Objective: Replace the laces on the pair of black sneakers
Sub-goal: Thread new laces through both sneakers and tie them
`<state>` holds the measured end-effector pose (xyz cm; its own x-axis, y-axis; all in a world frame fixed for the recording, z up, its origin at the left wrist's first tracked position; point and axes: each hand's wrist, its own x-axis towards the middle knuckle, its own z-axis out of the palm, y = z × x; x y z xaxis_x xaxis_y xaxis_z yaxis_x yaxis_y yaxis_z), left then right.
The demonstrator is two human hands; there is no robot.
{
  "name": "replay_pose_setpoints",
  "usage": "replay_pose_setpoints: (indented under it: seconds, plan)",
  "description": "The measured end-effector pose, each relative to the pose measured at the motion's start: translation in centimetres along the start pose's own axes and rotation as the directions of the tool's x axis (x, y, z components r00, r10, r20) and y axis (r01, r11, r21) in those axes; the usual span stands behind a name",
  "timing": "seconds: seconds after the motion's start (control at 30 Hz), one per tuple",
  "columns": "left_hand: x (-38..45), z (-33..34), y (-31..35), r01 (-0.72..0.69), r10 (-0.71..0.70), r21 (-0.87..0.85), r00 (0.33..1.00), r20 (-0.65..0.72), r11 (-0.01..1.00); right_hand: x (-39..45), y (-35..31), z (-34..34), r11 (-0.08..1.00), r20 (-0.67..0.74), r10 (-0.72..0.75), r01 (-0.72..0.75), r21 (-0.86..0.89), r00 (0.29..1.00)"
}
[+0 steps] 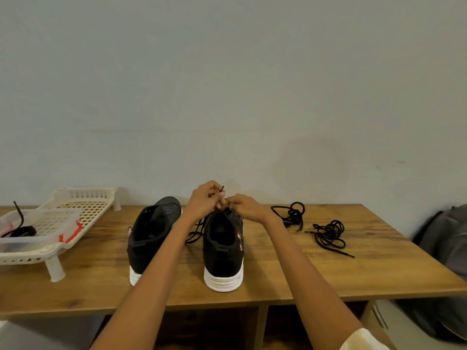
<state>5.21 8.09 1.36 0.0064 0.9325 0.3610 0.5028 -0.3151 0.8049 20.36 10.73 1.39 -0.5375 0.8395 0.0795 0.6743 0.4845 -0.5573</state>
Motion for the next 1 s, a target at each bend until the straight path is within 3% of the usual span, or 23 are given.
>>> replay_pose_setpoints:
  seconds: [0.13, 0.23, 0.4, 0.53, 0.77, 0.87, 1.0]
  plan:
    - [-0.2, 0.0, 0.1, -0.050, 0.045, 0.095, 0.998, 0.052, 0.994, 0.2, -0.4, -0.3, 0.997, 0.014, -0.006, 0.007, -0.072, 1.000]
    - [-0.2, -0.1, -0.2, -0.066, 0.063, 0.183, 0.998, 0.019, 0.981, 0.2, -0.3, -0.6, 0.998, -0.027, 0.049, -0.048, 0.035, 0.998]
    - [-0.4, 0.5, 0.2, -0.078, 0.056, 0.331, 0.996, 0.075, 0.941, 0.1, 0.7, -0.9, 0.982, -0.041, 0.109, -0.101, 0.160, 0.993]
    - [-0.3, 1.0, 0.3, -0.037, 0.018, 0.325, 0.998, 0.059, 0.945, 0.0, 1.1, -1.2, 0.951, -0.015, 0.148, -0.138, 0.276, 0.989]
    - [-0.5, 1.2, 0.7, -0.013, -0.042, 0.327, 0.986, 0.160, 0.945, -1.0, 1.5, -1.4, 0.853, 0.030, 0.225, -0.212, 0.476, 0.974]
    - [-0.5, 1.1, 0.8, 0.034, -0.070, 0.308, 0.992, 0.108, 0.951, -1.2, 1.6, -1.5, 0.849, 0.029, 0.215, -0.202, 0.489, 0.976]
    - [-0.6, 1.3, 0.7, 0.066, -0.047, 0.337, 0.997, -0.066, 0.939, -1.4, 1.3, -1.4, 0.846, 0.003, 0.219, -0.192, 0.497, 0.976]
